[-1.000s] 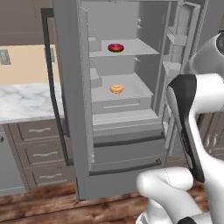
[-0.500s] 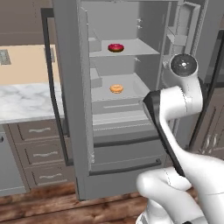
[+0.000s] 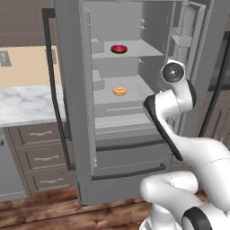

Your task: Take the donuts from the fridge and place them on the empty tray on the dining counter.

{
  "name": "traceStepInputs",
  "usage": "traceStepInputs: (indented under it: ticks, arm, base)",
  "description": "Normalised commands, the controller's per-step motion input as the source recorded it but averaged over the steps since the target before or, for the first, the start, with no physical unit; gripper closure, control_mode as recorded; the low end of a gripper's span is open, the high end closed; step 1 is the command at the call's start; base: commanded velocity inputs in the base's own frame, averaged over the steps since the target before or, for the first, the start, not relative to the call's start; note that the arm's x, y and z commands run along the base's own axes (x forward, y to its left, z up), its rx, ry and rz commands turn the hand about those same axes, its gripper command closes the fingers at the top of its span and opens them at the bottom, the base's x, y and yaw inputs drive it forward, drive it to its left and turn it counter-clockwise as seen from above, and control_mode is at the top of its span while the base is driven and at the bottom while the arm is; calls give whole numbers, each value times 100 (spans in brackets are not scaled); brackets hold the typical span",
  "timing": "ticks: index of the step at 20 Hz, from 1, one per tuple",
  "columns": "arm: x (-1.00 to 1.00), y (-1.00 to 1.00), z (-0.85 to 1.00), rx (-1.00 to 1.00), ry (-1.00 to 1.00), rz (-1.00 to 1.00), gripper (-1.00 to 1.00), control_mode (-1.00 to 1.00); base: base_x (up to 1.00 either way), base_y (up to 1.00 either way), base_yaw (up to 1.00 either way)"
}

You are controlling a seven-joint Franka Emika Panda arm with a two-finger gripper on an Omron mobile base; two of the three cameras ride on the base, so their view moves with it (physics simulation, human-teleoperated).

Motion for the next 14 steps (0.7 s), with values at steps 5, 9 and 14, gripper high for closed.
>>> traceStepInputs:
  ticks: [5, 9, 14]
  arm:
    - [98, -6, -10, 0, 2, 0, -100, -100]
    - [88, -27, -15, 0, 5, 0, -100, -100]
    - [36, -46, -14, -4, 2, -10, -100, -100]
  base:
    - [0, 0, 0]
    - [0, 0, 0]
    - [0, 0, 0]
